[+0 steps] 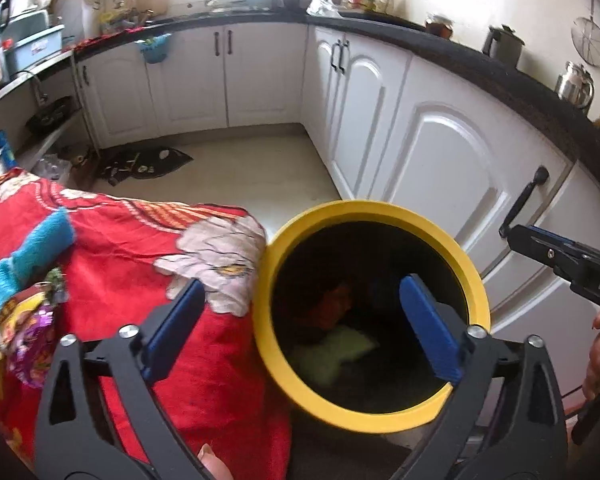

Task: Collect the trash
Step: 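Move both tools back over the table toward the white plastic bags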

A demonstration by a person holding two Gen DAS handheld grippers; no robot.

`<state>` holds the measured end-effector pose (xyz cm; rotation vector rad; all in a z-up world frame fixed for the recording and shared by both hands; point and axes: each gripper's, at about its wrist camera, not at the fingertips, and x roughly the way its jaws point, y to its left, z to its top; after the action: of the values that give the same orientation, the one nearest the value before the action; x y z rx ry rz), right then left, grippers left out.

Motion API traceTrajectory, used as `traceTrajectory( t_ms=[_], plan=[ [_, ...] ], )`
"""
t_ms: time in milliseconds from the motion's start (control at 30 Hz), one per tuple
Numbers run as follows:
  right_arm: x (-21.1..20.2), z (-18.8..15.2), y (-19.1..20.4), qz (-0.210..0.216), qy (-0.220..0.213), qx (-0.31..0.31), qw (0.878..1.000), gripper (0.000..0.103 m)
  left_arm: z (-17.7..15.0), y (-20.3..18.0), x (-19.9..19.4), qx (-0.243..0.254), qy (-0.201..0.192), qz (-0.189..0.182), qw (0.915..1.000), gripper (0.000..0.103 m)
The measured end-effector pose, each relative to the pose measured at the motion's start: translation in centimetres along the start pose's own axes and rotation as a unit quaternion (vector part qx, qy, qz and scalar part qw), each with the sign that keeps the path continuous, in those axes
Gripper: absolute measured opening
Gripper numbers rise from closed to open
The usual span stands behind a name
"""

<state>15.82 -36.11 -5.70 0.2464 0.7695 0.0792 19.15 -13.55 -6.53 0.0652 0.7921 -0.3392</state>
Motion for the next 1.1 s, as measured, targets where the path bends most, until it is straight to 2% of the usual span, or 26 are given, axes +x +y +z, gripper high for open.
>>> traceTrajectory(
  t_ms=[167,533,1100],
  plan=[
    [-1.1,0.3,1.8,0.006,-0.021,-0.025,0.999,0.057,0.2,1.4,-2.5,-0.014,-0.021,0.024,0.9994,0.092],
    [-3.7,0.6,6.3,0.065,-0.055,-0.068,0.994,0.065,-0.3,5.7,-8.0,-0.063,-0.066,0.069,0.9934,0.092],
    [-5.3,0.6,13.2,0.146,-0.066,-0.121,0.98,0.069,-2.8,12.2,-14.9,-0.125,-0.119,0.145,0.9743,0.092]
  ],
)
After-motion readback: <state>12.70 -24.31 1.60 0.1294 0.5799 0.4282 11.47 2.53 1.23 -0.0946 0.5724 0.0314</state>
